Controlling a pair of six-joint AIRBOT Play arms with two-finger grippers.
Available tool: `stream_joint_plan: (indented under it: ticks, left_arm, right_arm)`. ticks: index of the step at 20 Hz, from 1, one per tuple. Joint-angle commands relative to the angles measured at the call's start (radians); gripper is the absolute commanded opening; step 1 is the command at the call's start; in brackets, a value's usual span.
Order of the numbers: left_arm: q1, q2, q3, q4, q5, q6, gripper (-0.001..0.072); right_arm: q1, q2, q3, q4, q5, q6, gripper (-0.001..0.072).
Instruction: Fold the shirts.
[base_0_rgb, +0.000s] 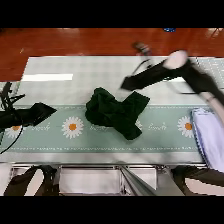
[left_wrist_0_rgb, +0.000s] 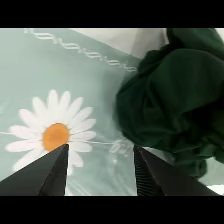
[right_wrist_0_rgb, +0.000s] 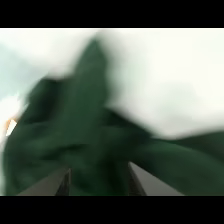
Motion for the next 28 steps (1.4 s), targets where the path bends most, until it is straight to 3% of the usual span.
stream_joint_plan:
  ticks: [1, 3, 5, 8, 12, 16, 17, 18, 20, 23, 28]
  left_arm:
    - [-0.028, -0.079, -0.005, -0.138, 0.019, 0.088, 0.0503]
    - [-0.104, -0.183, -0.005, -0.201, 0.084, 0.189, 0.0503]
    - [-0.204, -0.291, 0.005, -0.222, 0.233, 0.283, 0.0503]
    - [-0.319, -0.472, 0.1, -0.251, 0.311, 0.287, 0.0503]
    - [-0.422, -0.712, 0.301, -0.261, 0.146, 0.286, 0.0503]
    - [-0.471, -0.882, 0.456, -0.259, -0.073, 0.226, 0.0497]
    - [-0.476, -0.908, 0.478, -0.259, -0.113, 0.216, 0.0331]
    - [-0.476, -0.927, 0.493, -0.259, -0.147, 0.224, 0.0026]
    - [-0.475, -0.932, 0.502, -0.259, -0.159, 0.246, 0.0017]
    - [-0.473, -0.93, 0.502, -0.258, -0.15, 0.261, 0.0017]
    - [-0.474, -0.93, 0.507, -0.257, -0.153, 0.26, 0.0018]
  right_arm:
    - [-0.258, 0.172, -0.11, -0.117, 0.042, 0.05, 0.0408]
    - [-0.355, 0.265, -0.278, -0.109, 0.033, 0.048, 0.0408]
    - [-0.402, 0.361, -0.481, -0.103, -0.001, 0.044, 0.0408]
    - [-0.41, 0.472, -0.713, -0.093, -0.011, 0.041, 0.0408]
    - [-0.41, 0.554, -0.863, -0.049, -0.032, 0.042, 0.0408]
    - [-0.41, 0.554, -0.873, -0.034, -0.041, 0.041, 0.0408]
    - [-0.41, 0.554, -0.873, -0.034, -0.048, 0.041, 0.0407]
    - [-0.41, 0.554, -0.873, -0.028, -0.052, 0.042, 0.0407]
    - [-0.409, 0.541, -0.873, 0.029, -0.055, 0.038, 0.0408]
    - [-0.357, 0.46, -0.872, 0.203, -0.077, -0.079, 0.0407]
    - [-0.249, 0.259, -0.869, 0.267, -0.133, -0.139, 0.0407]
